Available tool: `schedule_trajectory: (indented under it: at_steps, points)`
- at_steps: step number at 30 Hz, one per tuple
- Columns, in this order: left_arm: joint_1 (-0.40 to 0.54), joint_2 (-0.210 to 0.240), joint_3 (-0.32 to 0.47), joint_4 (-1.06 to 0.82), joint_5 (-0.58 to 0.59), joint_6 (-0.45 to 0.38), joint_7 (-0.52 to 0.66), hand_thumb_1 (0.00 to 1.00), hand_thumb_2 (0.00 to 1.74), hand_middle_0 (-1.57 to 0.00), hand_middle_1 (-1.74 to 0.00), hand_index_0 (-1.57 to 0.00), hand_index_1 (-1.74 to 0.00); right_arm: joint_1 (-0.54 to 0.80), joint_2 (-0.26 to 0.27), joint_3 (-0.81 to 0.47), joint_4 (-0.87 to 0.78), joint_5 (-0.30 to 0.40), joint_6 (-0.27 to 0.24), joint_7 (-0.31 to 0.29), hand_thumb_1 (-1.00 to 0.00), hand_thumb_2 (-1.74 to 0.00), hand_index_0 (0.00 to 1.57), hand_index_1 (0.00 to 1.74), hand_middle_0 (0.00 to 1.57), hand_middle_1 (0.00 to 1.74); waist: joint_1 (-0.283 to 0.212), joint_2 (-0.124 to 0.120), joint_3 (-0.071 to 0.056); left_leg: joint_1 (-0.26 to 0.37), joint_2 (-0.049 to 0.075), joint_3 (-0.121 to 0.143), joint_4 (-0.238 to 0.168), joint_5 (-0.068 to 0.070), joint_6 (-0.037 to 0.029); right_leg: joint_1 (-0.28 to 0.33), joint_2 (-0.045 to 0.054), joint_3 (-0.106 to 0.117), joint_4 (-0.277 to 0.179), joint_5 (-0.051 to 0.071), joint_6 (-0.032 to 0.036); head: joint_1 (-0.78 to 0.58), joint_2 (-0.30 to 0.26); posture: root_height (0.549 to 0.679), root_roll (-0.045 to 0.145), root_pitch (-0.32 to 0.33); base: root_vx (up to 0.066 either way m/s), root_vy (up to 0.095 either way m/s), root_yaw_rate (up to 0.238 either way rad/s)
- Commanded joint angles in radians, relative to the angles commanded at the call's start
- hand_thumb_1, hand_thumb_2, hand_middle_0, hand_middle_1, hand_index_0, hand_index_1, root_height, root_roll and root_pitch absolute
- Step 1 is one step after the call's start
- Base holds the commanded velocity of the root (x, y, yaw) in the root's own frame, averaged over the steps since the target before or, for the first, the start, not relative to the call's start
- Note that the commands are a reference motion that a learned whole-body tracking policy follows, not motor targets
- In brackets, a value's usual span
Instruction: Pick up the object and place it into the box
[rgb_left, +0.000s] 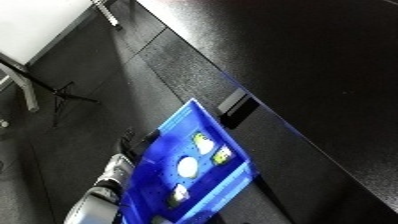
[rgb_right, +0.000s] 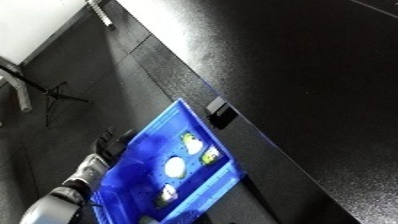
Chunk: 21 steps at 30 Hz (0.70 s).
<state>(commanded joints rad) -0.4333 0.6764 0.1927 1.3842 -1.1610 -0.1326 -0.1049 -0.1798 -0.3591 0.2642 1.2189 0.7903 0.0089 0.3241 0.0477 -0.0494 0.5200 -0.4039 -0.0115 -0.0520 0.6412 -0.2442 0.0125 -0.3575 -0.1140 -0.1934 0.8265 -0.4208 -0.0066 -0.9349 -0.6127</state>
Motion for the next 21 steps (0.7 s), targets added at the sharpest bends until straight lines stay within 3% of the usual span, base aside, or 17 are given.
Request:
schedule_trajectory:
  at_steps: [7, 13, 17, 21]
  points:
    - [0.011, -0.022, -0.044, -0.005, 0.072, 0.078, -0.134, 0.00, 0.00, 0.00, 0.00, 0.00, 0.00, -0.002, -0.006, -0.023, -0.005, 0.037, 0.000, -0.005, 0.00, 0.00, 0.00, 0.00, 0.00, 0.00, -0.006, 0.005, 0.000, 0.013, 0.000, 0.005, -0.007, -0.005, -0.0006, 0.007, -0.0008, 0.002, -0.015, 0.010, 0.0074, 0.070, 0.006, 0.634, 0.026, -0.026, -0.019, -0.011, -0.038]
    - [0.030, -0.053, -0.108, -0.018, 0.217, 0.077, -0.229, 0.00, 0.00, 0.00, 0.00, 0.00, 0.00, -0.004, -0.013, -0.052, -0.001, 0.089, -0.006, -0.012, 0.00, 0.00, 0.00, 0.00, 0.00, 0.00, -0.018, 0.020, 0.000, 0.041, 0.000, 0.016, -0.021, -0.010, -0.0011, 0.022, -0.0009, 0.010, -0.042, 0.027, 0.0182, 0.175, 0.003, 0.637, 0.025, -0.031, -0.024, -0.004, -0.111]
    - [0.054, -0.102, -0.148, -0.033, 0.282, 0.060, -0.212, 0.00, 0.00, 0.00, 0.00, 0.00, 0.00, -0.012, -0.014, -0.066, 0.003, 0.097, -0.012, -0.035, 0.00, 0.00, 0.00, 0.00, 0.00, 0.00, -0.025, 0.037, -0.002, 0.061, -0.001, 0.023, -0.034, -0.010, -0.0025, 0.033, -0.0017, 0.017, -0.068, 0.043, 0.0261, 0.285, -0.021, 0.639, 0.025, -0.034, -0.031, -0.001, -0.139]
    - [0.082, -0.173, -0.185, -0.045, 0.333, 0.038, -0.202, 0.00, 0.00, 0.00, 0.00, 0.00, 0.00, -0.025, -0.006, -0.075, 0.009, 0.103, -0.017, -0.057, 0.00, 0.00, 0.00, 0.00, 0.00, 0.00, -0.030, 0.048, -0.013, 0.086, 0.001, 0.028, -0.061, -0.003, -0.0082, 0.048, 0.0000, 0.027, -0.105, 0.063, 0.0323, 0.433, -0.034, 0.643, 0.025, -0.034, -0.017, -0.015, -0.139]
